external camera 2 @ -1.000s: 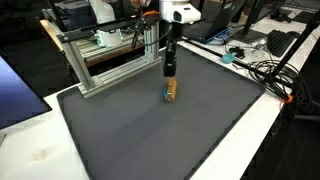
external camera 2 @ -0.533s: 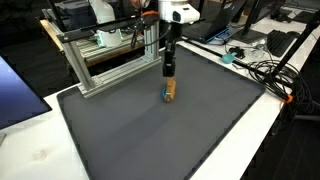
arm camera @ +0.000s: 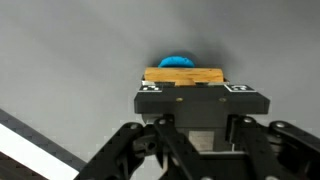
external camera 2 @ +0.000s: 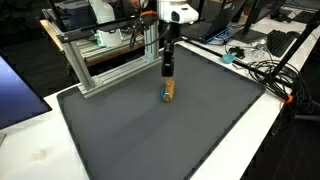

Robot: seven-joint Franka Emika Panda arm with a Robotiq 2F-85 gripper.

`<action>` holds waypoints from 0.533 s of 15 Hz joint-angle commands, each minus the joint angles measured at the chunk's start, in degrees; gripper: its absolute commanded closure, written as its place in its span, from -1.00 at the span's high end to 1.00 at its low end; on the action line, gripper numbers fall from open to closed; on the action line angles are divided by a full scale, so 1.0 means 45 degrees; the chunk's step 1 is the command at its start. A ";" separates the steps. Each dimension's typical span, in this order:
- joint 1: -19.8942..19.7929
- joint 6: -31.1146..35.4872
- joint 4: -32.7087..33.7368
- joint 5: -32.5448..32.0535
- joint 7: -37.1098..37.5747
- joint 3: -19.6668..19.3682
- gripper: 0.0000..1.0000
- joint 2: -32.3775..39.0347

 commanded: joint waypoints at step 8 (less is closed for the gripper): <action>-0.0272 -0.0282 -0.1193 -0.0343 -0.0712 -0.0355 -0.55 0.0417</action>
